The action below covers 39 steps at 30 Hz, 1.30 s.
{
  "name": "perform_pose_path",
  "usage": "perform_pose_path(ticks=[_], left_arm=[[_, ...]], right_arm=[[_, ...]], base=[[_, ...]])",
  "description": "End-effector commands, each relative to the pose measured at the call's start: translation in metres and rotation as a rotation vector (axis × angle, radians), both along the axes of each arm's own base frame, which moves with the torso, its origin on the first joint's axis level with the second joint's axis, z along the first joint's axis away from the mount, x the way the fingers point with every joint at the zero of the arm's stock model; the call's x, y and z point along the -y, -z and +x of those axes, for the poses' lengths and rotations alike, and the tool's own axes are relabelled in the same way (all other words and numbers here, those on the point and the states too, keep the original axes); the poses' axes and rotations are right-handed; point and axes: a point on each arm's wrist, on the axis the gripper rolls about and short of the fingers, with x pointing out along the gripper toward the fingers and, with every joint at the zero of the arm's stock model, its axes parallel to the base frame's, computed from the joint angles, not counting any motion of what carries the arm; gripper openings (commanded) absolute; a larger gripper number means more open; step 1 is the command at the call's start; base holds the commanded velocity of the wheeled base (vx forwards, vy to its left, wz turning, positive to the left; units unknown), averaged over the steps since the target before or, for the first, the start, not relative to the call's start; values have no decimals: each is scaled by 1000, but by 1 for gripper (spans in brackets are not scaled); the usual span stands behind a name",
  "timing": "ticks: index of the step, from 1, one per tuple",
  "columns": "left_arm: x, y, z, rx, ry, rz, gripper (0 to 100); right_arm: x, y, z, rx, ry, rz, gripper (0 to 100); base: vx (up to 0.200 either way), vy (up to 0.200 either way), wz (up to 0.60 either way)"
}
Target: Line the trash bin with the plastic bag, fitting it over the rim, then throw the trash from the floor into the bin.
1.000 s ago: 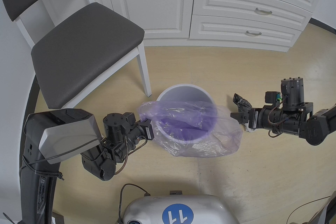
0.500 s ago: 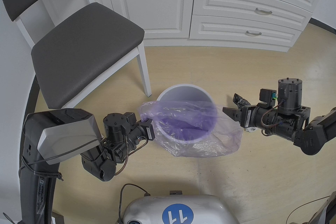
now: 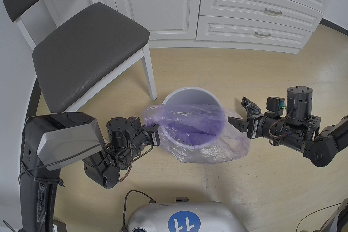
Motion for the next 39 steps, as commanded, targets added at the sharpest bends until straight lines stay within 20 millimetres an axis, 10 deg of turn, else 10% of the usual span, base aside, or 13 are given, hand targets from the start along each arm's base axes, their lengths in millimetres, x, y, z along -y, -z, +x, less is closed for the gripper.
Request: perform_pose_path(ticks=[1,39], left_arm=[[0,-4,0,9,0,-5,100],[4,-65,-57,96,101,49,100]], right_arm=[[0,0,0,0,0,1,100],[-1,-2,-8,3,-14,2,100]], base=[[0,0,0],[0,0,0]])
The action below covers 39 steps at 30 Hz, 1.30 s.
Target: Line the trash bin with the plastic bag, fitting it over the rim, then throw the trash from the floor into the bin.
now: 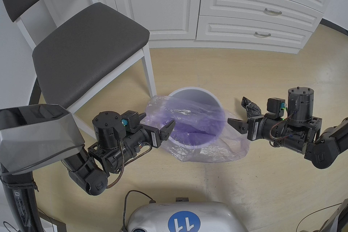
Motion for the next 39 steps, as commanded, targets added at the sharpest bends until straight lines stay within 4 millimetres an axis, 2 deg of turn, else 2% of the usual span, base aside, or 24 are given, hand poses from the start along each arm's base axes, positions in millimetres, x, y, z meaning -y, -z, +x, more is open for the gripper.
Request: perform_pose_path(ticks=[1,16,25,33,39], left_arm=[[0,-9,-5,19,9,-7,100],[3,-26,-18,63,28,-5,100],[0,-48,-32,142,12,7,100],[5,-54,-41,212,-46,53,100],[2,-59,-46,245,-52,91,100]], right_arm=[[0,-1,-3,2,-3,0,100],[6,-5,-14,31,6,7,100],[9,3,-18,145,43,-118,100],[-5,10,-34,190,56,-210,100],[-11,13,-37,187,64,-232,100]], base=[[0,0,0],[0,0,0],[0,0,0],[0,0,0],[0,0,0]])
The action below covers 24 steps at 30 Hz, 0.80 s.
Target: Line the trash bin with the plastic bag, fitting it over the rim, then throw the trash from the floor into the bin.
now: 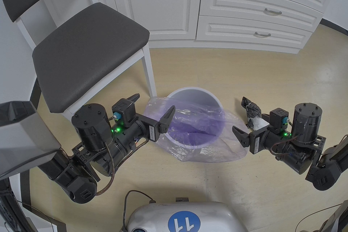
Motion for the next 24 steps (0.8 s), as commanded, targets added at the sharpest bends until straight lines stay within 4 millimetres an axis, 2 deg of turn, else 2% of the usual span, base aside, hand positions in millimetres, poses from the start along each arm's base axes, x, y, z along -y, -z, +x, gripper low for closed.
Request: perform_pose_path(ticks=[1,7,8,10,13,14,16,19,23,24], left_arm=[[-2,-8,-6,26,-2,-5,100],[-1,-17,-13,52,15,-22,100],[-1,-18,-15,55,18,-23,100],[-2,-20,-17,60,17,-25,100],[-2,-22,-17,63,19,-31,100],[-2,-22,-17,63,19,-31,100],[-2,-21,-17,60,19,-29,100],[-2,-19,-16,53,18,-26,100],[-1,-13,-12,39,13,-14,100],[-1,-12,-12,37,13,-14,100]], right_arm=[[-7,-3,3,13,-16,7,100],[-23,-24,8,26,-53,12,100],[-28,-35,12,-1,-61,-7,100],[-32,-41,17,-33,-69,-26,100],[-44,-52,34,-73,-72,-54,100],[-44,-52,34,-73,-72,-54,100],[-58,-54,53,-87,-81,-101,100],[-66,-50,65,-88,-98,-155,100],[-79,-16,89,-131,-122,-279,100],[-79,-15,90,-131,-121,-282,100]], base=[[0,0,0],[0,0,0],[0,0,0],[0,0,0],[0,0,0],[0,0,0],[0,0,0],[0,0,0],[0,0,0],[0,0,0]])
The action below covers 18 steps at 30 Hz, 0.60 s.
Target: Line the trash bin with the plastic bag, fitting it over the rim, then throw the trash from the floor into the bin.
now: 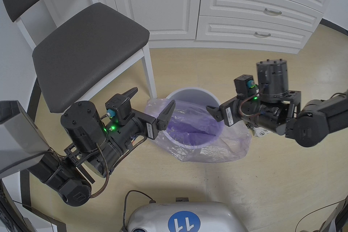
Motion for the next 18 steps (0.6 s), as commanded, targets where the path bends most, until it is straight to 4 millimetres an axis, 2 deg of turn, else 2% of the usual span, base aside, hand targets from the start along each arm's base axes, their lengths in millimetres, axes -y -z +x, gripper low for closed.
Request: perform_pose_path(ticks=[1,4,5,7,12,18], left_arm=[[1,6,4,-13,-4,8,100],[1,5,4,-13,-5,8,100],[1,5,4,-13,-5,8,100],[0,6,4,-15,-8,9,100],[-2,6,5,-15,-16,9,100],[-5,4,7,-8,-24,5,100]], right_arm=[[-23,59,40,-90,-30,-164,100],[-29,85,51,-125,-34,-206,100],[-29,86,52,-126,-34,-207,100],[-34,102,66,-119,-33,-189,100],[-40,111,78,-31,-29,-127,100],[-40,114,79,-33,-29,-128,100]], base=[[0,0,0],[0,0,0],[0,0,0],[0,0,0],[0,0,0],[0,0,0]])
